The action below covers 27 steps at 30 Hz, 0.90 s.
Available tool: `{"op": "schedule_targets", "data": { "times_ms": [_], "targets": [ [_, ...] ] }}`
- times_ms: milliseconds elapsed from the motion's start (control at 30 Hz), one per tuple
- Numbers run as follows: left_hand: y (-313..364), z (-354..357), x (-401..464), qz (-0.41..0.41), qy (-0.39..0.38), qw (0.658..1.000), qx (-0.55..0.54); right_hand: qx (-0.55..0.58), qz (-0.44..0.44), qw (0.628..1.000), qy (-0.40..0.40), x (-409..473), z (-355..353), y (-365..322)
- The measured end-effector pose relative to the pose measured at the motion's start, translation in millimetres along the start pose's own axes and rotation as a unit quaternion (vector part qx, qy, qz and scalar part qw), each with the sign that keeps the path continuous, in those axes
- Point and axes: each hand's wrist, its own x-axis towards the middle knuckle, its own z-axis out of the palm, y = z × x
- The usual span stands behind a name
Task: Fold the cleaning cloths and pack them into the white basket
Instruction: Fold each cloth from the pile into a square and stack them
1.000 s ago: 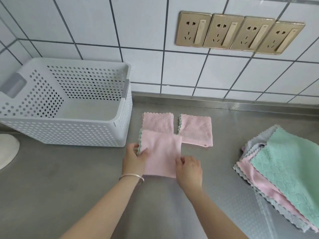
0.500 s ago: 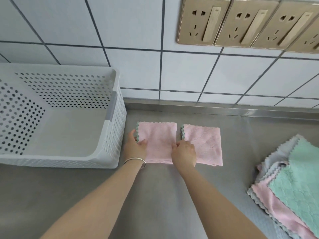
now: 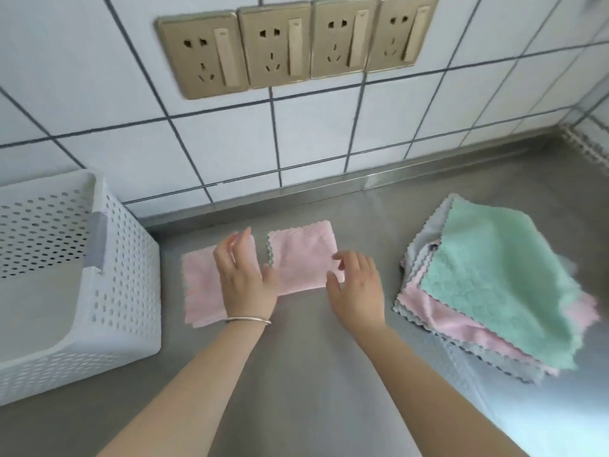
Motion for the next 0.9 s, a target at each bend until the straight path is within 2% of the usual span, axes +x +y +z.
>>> {"op": "schedule_targets", "data": {
  "times_ms": [67,133,200,300,433,533,633,800,900],
  "targets": [
    [37,17,-11,0.070,-0.080,0.994,-0.026,-0.064,0.031,0.997,0.018,-15,-33,44],
    [73,41,-31,0.120,-0.193,0.973,-0.033,-0.123,0.083,0.989,0.025,-30,-67,96],
    [98,69,-53,0.180,-0.278,0.943,-0.020,-0.145,0.147,0.978,-0.011,-42,-95,135],
    [116,107,-74,0.226,-0.344,0.910,0.044,-0.189,0.215,0.952,-0.110,-50,-115,168],
    [140,146,-90,0.268,-0.364,0.888,0.079,-0.235,0.168,0.949,-0.126,-51,-115,197],
    [157,167,-99,0.352,-0.352,0.860,0.110,-0.242,0.167,0.947,-0.129,-49,-119,207],
    [177,182,-101,0.379,-0.351,0.846,0.130,-0.201,0.150,0.965,-0.079,-47,-130,210],
    [201,186,-91,0.304,-0.337,0.891,0.023,-0.146,0.071,0.985,0.051,-52,-166,222],
    [211,166,-85,0.329,-0.284,0.900,-0.025,-0.206,0.046,0.977,0.038,-58,-187,238]
  ]
}}
